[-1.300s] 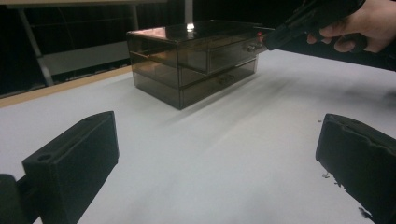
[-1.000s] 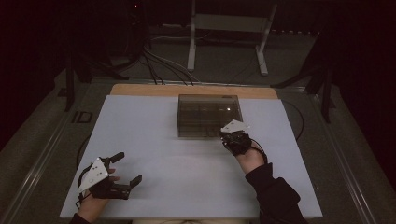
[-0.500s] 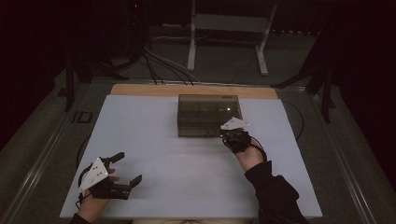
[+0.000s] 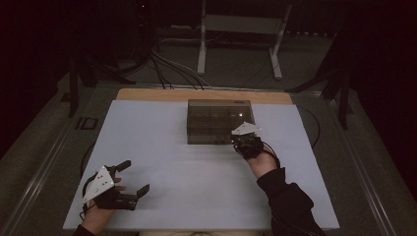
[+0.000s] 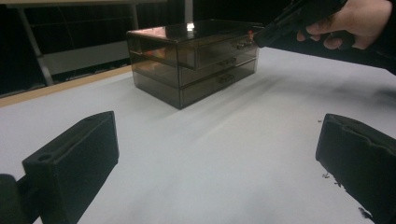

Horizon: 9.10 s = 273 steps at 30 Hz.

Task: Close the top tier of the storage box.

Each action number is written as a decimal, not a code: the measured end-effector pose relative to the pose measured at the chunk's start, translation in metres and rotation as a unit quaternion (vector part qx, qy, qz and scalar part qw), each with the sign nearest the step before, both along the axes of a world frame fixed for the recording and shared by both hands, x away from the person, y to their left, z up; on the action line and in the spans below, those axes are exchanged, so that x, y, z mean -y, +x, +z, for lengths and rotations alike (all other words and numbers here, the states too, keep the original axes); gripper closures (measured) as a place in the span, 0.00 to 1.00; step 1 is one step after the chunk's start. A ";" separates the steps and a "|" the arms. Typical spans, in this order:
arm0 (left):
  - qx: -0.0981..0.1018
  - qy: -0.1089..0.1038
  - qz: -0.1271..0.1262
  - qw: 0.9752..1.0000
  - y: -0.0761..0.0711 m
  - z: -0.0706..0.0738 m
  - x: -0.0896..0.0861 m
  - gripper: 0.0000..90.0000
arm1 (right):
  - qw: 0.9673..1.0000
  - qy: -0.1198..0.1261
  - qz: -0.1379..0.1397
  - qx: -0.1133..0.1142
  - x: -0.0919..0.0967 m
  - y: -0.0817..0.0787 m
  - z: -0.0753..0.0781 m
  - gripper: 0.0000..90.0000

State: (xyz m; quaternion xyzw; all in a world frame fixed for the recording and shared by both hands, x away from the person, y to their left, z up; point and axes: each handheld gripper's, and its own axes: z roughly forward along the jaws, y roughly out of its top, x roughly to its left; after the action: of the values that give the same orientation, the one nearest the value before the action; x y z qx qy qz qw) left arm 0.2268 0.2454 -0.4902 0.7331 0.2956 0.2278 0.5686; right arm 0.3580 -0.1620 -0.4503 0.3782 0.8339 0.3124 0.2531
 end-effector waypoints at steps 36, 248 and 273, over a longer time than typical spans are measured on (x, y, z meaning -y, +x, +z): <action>0.000 0.001 0.000 1.000 0.000 0.000 0.000 0.00 | 1.000 0.000 -0.013 0.002 -0.004 0.018 -0.002 1.00; -0.001 0.003 -0.003 1.000 0.001 0.000 0.002 0.00 | 0.992 0.078 0.093 -0.037 0.081 -0.069 -0.041 0.00; -0.002 0.007 -0.005 1.000 -0.001 -0.001 0.002 0.00 | 0.993 0.084 0.080 -0.033 0.096 -0.076 -0.054 0.00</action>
State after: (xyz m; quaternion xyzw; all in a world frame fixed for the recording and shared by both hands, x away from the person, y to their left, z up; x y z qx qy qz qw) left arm 0.2261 0.2432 -0.4909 0.7392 0.2911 0.2257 0.5638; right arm 0.2822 -0.2581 -0.5041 0.3406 0.8401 0.3879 0.1665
